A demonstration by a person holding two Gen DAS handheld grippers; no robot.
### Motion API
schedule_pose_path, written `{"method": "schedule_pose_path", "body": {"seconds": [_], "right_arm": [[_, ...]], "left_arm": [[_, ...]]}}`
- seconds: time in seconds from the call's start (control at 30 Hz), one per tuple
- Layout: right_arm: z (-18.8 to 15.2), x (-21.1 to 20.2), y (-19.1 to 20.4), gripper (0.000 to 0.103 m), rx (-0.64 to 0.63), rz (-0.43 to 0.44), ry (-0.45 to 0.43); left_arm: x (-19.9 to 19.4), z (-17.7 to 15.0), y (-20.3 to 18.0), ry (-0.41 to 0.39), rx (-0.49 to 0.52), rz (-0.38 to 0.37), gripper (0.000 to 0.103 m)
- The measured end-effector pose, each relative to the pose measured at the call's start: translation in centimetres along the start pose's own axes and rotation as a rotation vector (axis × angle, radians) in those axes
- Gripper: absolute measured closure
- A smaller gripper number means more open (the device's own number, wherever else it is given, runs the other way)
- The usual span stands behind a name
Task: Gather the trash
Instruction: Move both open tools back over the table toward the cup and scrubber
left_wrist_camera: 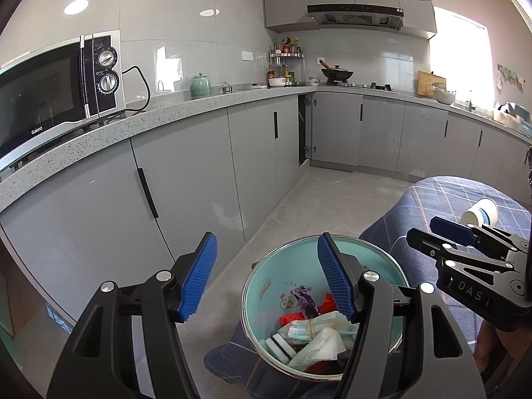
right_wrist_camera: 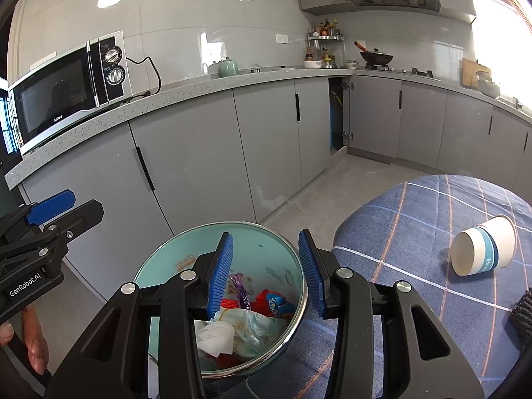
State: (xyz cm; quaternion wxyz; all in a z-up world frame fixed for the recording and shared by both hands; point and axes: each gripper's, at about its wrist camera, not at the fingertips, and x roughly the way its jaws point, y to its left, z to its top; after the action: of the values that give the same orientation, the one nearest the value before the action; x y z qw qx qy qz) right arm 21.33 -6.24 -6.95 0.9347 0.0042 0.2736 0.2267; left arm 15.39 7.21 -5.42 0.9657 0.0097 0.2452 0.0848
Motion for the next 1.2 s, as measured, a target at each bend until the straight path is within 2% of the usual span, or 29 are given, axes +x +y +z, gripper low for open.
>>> {"method": "schedule_pose_path", "body": {"seconds": [0.27, 0.4, 0.67, 0.8, 1.0, 1.2], "right_arm": [[0.1, -0.5, 0.3, 0.058, -0.004, 0.001, -0.010], [0.0, -0.7, 0.2, 0.057, -0.003, -0.002, -0.012], [-0.8, -1.8, -0.7, 0.054, -0.002, -0.027, -0.014], [-1.0, -2.5, -1.5, 0.049, 0.003, -0.045, -0.017], [-1.6, -4.0, -3.7, 0.048, 0.003, -0.096, -0.020], [-2.6, -6.1, -7.8, 0.048, 0.039, -0.170, -0.009]], "left_arm": [[-0.1, 0.0, 0.0, -0.002, 0.001, 0.001, 0.039], [-0.1, 0.0, 0.0, -0.008, 0.001, 0.007, 0.030], [0.1, -0.2, -0.8, 0.000, 0.011, 0.001, 0.027], [0.2, -0.3, -1.7, 0.003, 0.021, -0.010, 0.019], [0.7, 0.2, -4.1, 0.009, 0.047, -0.054, 0.017], [1.1, 0.7, -8.7, 0.008, 0.111, -0.129, 0.015]]}}
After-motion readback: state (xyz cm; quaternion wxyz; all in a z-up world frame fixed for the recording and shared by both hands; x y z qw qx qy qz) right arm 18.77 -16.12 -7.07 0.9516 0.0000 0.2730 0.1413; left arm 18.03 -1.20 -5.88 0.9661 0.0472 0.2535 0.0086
